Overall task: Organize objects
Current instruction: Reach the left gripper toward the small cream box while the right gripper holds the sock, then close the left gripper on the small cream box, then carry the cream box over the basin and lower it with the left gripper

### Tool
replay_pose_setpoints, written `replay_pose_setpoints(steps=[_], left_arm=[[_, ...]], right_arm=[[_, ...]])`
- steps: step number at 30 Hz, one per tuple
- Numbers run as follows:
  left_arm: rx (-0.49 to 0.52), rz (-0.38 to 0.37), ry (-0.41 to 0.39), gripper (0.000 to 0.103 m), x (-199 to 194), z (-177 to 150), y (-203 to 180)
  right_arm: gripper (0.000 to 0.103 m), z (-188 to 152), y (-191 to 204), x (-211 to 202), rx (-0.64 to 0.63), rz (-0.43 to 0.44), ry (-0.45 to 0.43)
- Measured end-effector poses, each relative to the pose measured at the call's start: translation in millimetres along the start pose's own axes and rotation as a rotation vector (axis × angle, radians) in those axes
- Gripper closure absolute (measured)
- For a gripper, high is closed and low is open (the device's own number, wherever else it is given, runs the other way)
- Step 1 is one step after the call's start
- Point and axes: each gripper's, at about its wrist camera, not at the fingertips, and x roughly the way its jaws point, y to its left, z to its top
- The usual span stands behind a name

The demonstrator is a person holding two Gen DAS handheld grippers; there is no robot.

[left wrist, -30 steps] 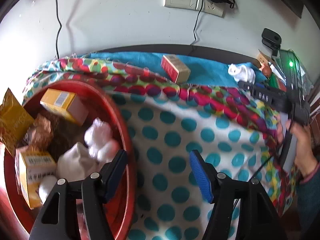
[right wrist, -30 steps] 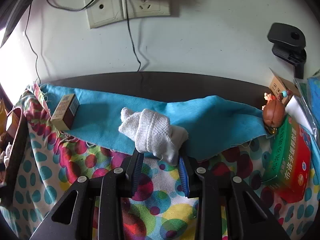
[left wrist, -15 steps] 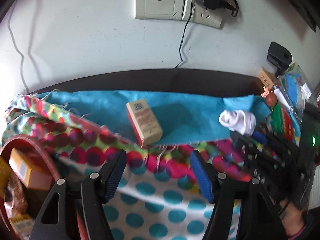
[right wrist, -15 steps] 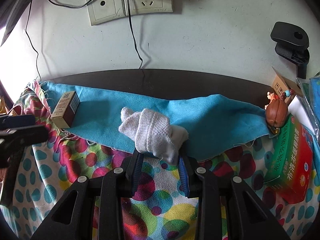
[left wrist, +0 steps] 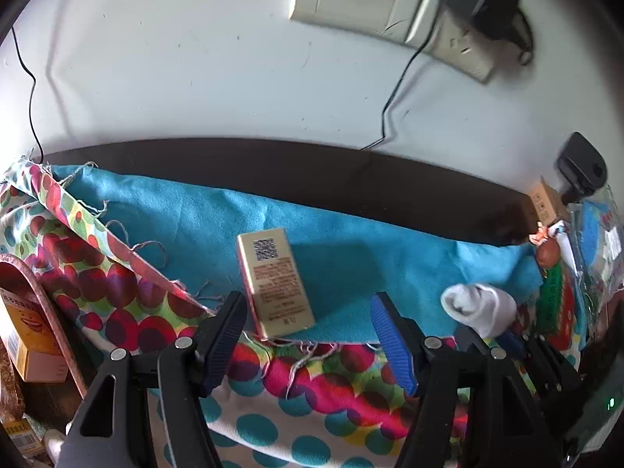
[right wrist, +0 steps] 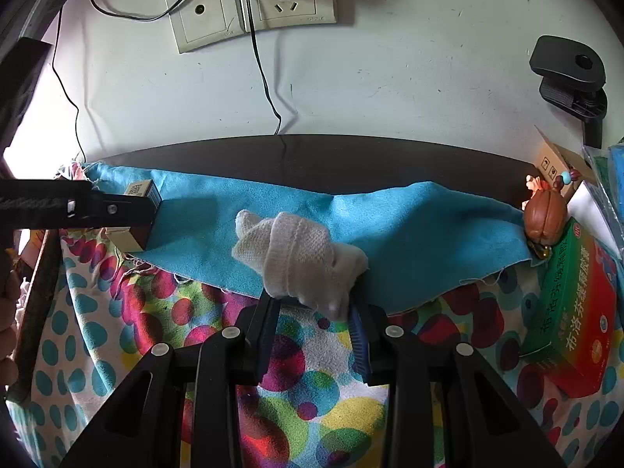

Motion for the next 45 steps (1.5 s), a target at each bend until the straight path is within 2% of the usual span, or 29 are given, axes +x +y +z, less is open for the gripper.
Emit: replay_pose_setpoints(steps=[3, 5, 8, 15, 16, 20, 29, 38, 45], left_arm=[[-0.035, 0.022, 0.012, 0.035, 8, 3, 4], [-0.043, 0.073, 0.013, 0.035, 13, 1, 6], [-0.036, 0.089, 0.02, 0.035, 20, -1, 6], [-0.072, 0.081, -0.023, 0.037, 21, -7, 14], [-0.075, 0.079, -0.023, 0.039, 21, -8, 15], [-0.074, 0.098, -0.039, 0.074, 20, -10, 20], [-0.002, 0.141, -0.056, 0.074, 18, -23, 14], [0.026, 0.136, -0.079, 0.074, 8, -38, 11], [0.066, 0.111, -0.135, 0.074, -29, -65, 16]], right_arm=[[0.07, 0, -1, 0, 0.006, 0.01, 0.0], [0.07, -1, -1, -2, 0.01, 0.015, -0.001], [0.07, -1, -1, -3, 0.012, 0.019, -0.001], [0.07, -1, 1, -4, 0.012, 0.019, -0.001], [0.07, -1, 1, -4, 0.01, 0.017, 0.0], [0.07, -1, 1, -4, 0.009, 0.014, 0.0], [0.07, 1, 3, 2, 0.008, 0.004, 0.001], [0.069, 2, 5, 3, 0.0, -0.012, 0.003], [0.069, 4, 8, 5, -0.011, -0.032, 0.006]])
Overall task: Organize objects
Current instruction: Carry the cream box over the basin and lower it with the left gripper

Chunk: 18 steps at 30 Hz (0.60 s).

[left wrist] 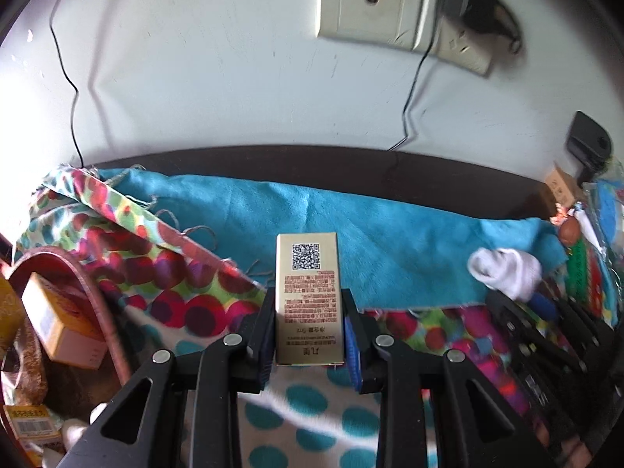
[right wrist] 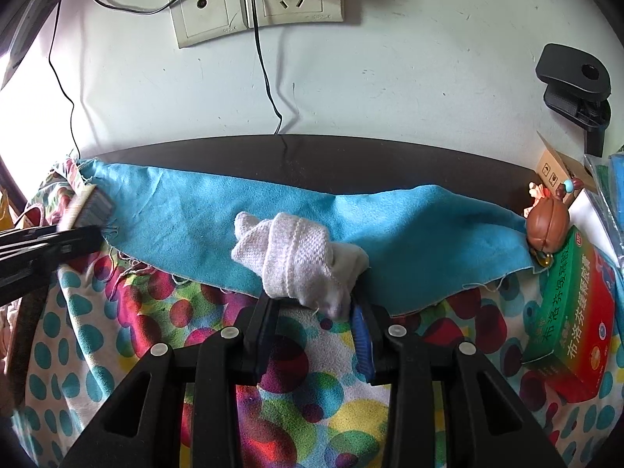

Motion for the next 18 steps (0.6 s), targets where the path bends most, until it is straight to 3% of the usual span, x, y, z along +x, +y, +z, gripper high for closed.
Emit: replay_pose_setpoints(steps=[3, 12, 18], left_arm=[[0.024, -0.004, -0.026, 0.074, -14, 15, -14], [0.081, -0.05, -0.091, 0.074, -98, -18, 2], [0.067, -0.022, -0.104, 0.074, -138, -43, 29]], right_arm=[[0.069, 2, 1, 1, -0.005, -0.01, 0.001], [0.068, 2, 7, 4, -0.02, -0.036, 0.004], [0.068, 3, 8, 4, -0.025, -0.051, 0.005]])
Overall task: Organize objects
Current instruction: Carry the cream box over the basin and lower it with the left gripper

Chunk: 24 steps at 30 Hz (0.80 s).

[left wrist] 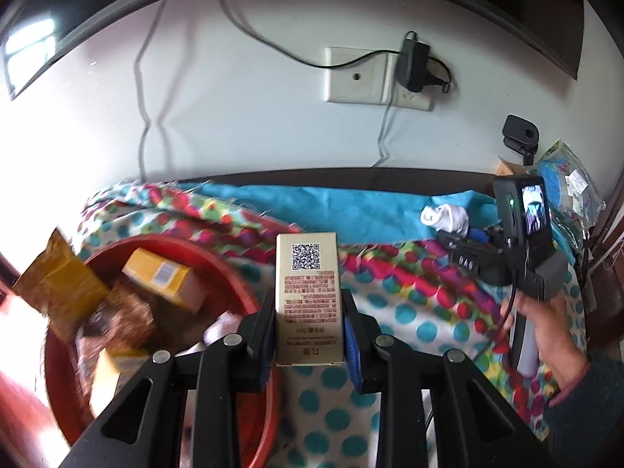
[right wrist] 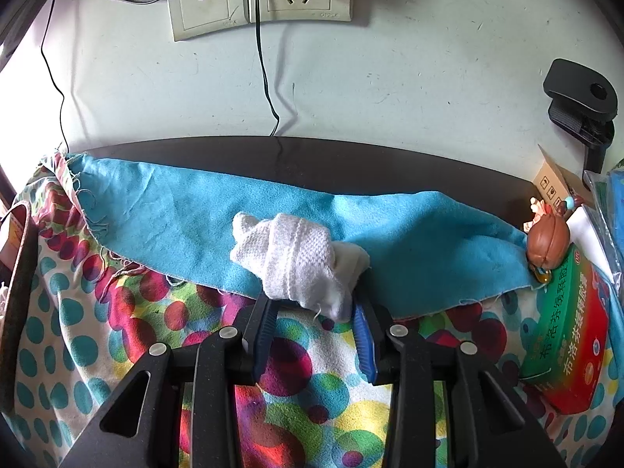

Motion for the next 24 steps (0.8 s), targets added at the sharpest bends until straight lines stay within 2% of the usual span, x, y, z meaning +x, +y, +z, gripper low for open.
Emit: replay_pose_setpoints(steps=[8, 16, 19, 24], left_arm=[[-0.091, 0.008, 0.001, 0.074, -31, -16, 43], [-0.156, 0.09, -0.007, 0.074, -53, -19, 94], [-0.166, 0.148, -0.01, 0.074, -54, -22, 112], [-0.187, 0.202, 0.008, 0.074, -47, -28, 143]], right_arm=[[0.068, 2, 1, 1, -0.002, -0.012, 0.001], [0.068, 3, 1, 1, -0.003, -0.015, 0.001], [0.068, 4, 2, 1, -0.004, -0.016, 0.002], [0.068, 4, 1, 1, -0.004, -0.017, 0.002]])
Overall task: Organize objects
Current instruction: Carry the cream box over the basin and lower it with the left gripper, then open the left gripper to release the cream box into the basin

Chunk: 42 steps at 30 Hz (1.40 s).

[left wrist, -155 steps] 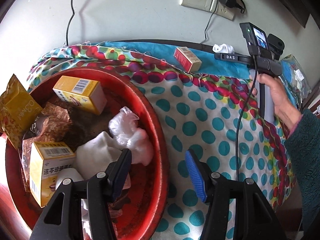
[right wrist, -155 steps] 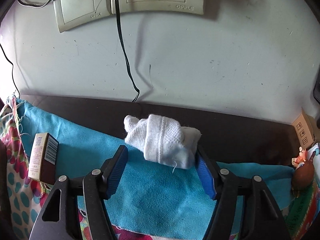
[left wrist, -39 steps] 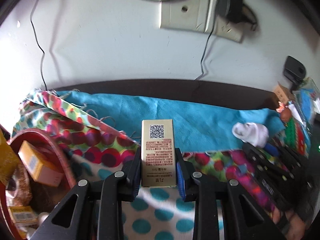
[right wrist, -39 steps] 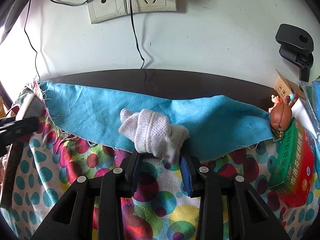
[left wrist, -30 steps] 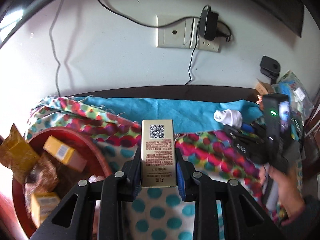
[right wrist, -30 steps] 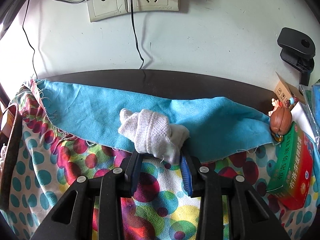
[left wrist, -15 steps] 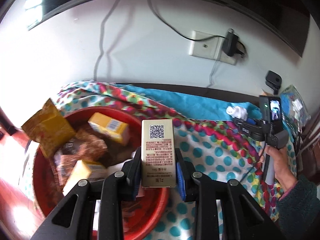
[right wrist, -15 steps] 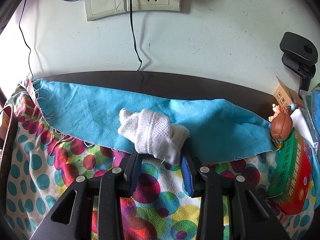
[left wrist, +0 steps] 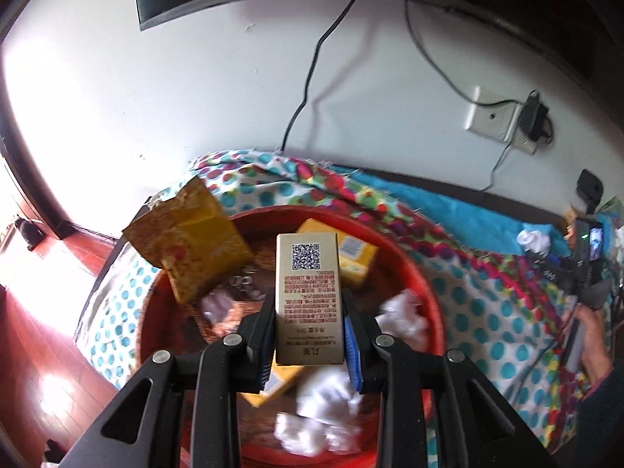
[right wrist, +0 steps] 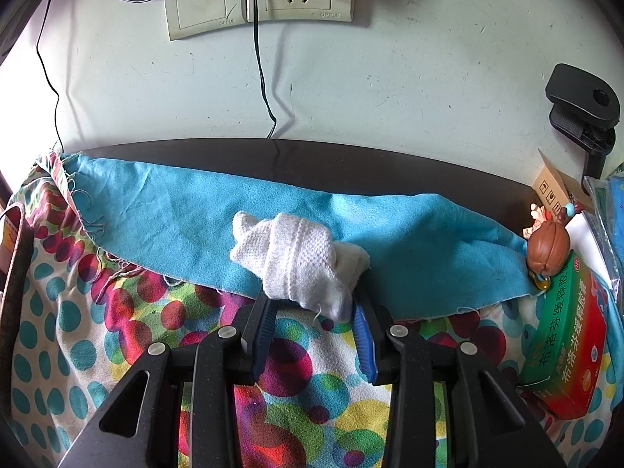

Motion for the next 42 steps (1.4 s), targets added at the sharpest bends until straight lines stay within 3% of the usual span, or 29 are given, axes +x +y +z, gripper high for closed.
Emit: replay_pose_setpoints(steps=[5, 9, 21, 32, 39, 42], left_arm=[[-0.027, 0.033, 0.028, 0.074, 22, 2, 25], [-0.066, 0.01, 0.076, 0.074, 44, 4, 45], [-0.069, 0.085, 0.161, 0.073, 98, 3, 74], [-0.035, 0.099, 0.116, 0.069, 97, -2, 79], [-0.046, 0.102, 0.084, 0.067, 82, -6, 81], [-0.078, 0.097, 0.031, 0.067, 63, -11, 80]], right_arm=[[0.068, 0, 1, 0, -0.001, -0.002, 0.0], [0.068, 0, 0, 0, -0.001, -0.003, 0.0], [0.068, 0, 0, -1, -0.001, -0.003, 0.0], [0.068, 0, -2, -2, -0.004, -0.009, 0.0], [0.068, 1, -2, -2, -0.006, -0.012, 0.0], [0.068, 1, -2, -2, -0.006, -0.012, 0.0]])
